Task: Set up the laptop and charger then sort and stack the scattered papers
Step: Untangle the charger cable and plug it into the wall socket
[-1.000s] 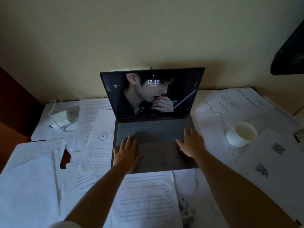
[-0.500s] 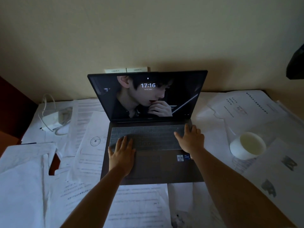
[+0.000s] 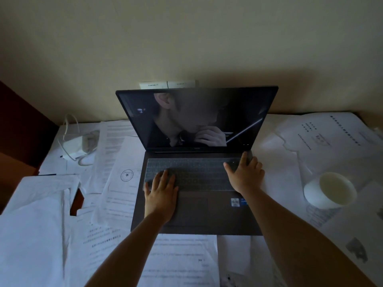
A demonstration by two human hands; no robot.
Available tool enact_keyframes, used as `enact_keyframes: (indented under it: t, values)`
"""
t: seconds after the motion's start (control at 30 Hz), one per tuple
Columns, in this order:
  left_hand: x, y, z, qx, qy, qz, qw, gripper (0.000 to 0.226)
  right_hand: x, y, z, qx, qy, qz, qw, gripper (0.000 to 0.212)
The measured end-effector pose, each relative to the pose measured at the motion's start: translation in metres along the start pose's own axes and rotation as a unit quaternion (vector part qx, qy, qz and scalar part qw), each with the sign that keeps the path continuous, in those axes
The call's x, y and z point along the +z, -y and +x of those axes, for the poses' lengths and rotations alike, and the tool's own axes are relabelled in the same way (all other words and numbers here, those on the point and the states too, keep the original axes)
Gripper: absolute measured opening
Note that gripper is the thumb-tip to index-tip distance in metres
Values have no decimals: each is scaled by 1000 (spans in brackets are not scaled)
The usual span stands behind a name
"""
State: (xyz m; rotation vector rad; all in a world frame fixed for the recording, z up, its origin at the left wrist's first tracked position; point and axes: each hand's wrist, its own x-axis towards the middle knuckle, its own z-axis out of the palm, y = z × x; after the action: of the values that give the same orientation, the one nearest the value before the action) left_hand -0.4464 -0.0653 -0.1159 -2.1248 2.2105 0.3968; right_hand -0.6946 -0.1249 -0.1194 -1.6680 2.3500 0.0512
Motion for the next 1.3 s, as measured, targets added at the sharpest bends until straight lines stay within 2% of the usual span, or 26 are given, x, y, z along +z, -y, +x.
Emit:
enact_keyframes:
  t: [0.13, 0.27, 0.4, 0.6, 0.87, 1.3]
  values:
    - [4, 1, -6, 103, -48, -25, 993, 53, -1, -2, -2, 9, -3, -6, 1000, 87]
    - [9, 0, -17, 212, -119, -34, 970, 39, -5, -3, -1, 7, 10, -24, 1000, 84]
    - [16, 2, -22, 265, -171, -49, 948, 33, -6, -4, -1, 3, 17, -29, 999, 79]
    - [15, -1, -22, 263, -199, -68, 941, 31, -13, -3, 0, 0, 21, -34, 999, 76]
    - [6, -6, -20, 189, -170, -99, 962, 34, -13, -4, -2, -1, 21, -40, 999, 77]
    - [-1, -8, -16, 175, -154, -120, 965, 36, -13, -2, -6, -2, 23, -31, 999, 75]
